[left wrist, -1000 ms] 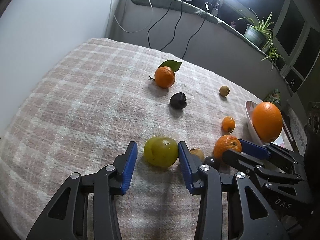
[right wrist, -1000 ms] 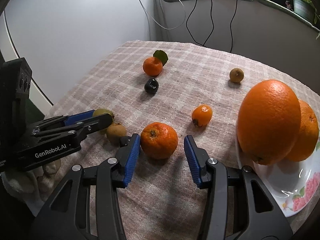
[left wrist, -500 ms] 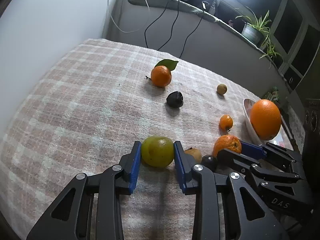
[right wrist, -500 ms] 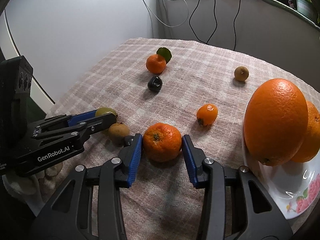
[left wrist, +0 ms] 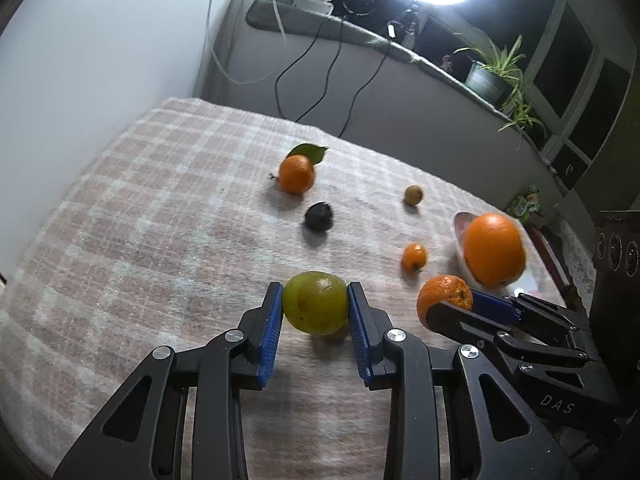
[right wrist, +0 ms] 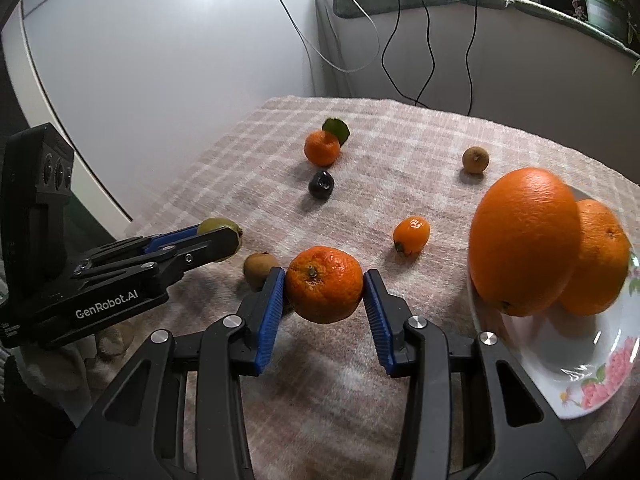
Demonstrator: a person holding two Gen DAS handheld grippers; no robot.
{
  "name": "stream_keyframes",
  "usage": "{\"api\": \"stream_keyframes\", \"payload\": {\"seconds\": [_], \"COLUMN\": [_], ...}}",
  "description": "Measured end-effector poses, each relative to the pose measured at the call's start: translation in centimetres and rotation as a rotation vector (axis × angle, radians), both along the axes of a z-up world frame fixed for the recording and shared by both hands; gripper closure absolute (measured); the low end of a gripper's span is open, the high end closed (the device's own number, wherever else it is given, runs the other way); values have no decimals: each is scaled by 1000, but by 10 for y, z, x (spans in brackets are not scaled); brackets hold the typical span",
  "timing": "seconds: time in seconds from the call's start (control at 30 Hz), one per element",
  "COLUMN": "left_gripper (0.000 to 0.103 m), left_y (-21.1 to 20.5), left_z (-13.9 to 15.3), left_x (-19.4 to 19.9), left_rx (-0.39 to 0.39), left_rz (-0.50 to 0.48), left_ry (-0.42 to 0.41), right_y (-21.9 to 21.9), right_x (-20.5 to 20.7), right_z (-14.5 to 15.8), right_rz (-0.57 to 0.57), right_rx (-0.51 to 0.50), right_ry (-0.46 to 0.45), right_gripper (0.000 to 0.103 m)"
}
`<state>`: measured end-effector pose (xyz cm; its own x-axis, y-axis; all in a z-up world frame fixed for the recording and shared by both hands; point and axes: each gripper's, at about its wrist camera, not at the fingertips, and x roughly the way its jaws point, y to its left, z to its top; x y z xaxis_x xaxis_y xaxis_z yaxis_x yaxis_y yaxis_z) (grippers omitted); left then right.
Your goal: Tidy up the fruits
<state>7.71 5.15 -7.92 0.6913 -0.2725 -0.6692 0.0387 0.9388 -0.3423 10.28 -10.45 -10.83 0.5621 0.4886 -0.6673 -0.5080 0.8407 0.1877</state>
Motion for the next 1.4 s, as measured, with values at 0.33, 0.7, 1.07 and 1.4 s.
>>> {"api": "stream_keyframes", "payload": {"seconds": [0.33,0.7,1.07,1.4], "left_gripper": [73,73,73,73], "left_y": [-36,-103,-165,-198], "left_z": [20,29,29,22], "left_x": [-9,-13,-8,0], "left_rx": [-29,-24,21,64], "left_rz": [-90,-240,-352,-394], "left_ry": [-51,-66,-74,-68], "right_y": [-41,-104,-158,-181], "right_x": [-22,-38,-33,-19], "right_z": [17,33,25,14], "right_rz": [-47,-159,-274,-312], "right_rx": [49,44,38,24], "right_ry": [-28,-76,-65,-40], "right_gripper": [61,61,61,61]}}
